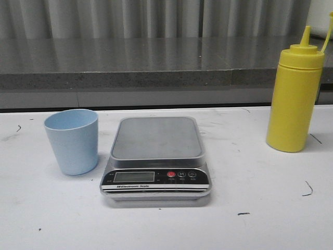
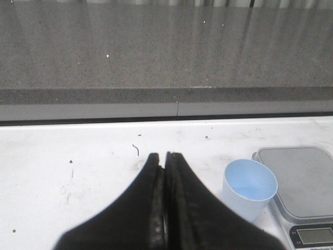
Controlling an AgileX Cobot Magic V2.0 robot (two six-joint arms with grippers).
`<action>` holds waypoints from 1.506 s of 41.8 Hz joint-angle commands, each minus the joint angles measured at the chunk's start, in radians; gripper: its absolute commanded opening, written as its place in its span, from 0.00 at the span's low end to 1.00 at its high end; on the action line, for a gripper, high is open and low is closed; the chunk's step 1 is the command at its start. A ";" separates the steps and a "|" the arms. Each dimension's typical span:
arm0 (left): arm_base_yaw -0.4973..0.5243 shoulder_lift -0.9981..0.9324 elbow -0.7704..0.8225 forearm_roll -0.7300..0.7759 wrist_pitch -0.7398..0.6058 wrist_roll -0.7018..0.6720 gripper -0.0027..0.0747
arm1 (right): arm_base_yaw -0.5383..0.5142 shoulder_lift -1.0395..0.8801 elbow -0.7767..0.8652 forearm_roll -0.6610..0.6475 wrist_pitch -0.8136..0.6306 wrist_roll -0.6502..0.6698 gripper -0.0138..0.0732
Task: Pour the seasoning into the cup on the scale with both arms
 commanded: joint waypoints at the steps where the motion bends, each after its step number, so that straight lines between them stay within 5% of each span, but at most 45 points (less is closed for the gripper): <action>1: -0.008 0.042 -0.033 -0.007 -0.075 -0.005 0.01 | -0.004 0.057 -0.031 -0.015 -0.064 -0.012 0.08; 11: -0.008 0.091 -0.033 -0.014 -0.064 -0.005 0.01 | -0.004 0.148 -0.031 -0.015 -0.020 -0.011 0.09; 16: -0.008 0.099 -0.033 -0.014 -0.064 -0.005 0.04 | -0.004 0.166 -0.031 -0.015 -0.010 -0.012 0.23; 20: -0.008 0.099 -0.033 -0.014 -0.064 -0.005 0.19 | -0.004 0.167 -0.031 -0.015 -0.006 -0.012 0.41; 25: -0.008 0.099 -0.033 -0.014 -0.064 -0.005 0.50 | -0.004 0.167 -0.031 -0.015 0.000 -0.012 0.64; 30: -0.008 0.099 -0.033 -0.014 -0.062 0.002 0.69 | -0.004 0.167 -0.031 -0.015 0.009 -0.012 0.71; 43: -0.054 0.222 -0.120 -0.026 0.030 0.033 0.67 | -0.004 0.167 -0.031 -0.015 0.009 -0.012 0.71; 63: -0.238 0.681 -0.342 -0.026 0.112 0.049 0.67 | -0.004 0.167 -0.031 -0.015 0.009 -0.012 0.71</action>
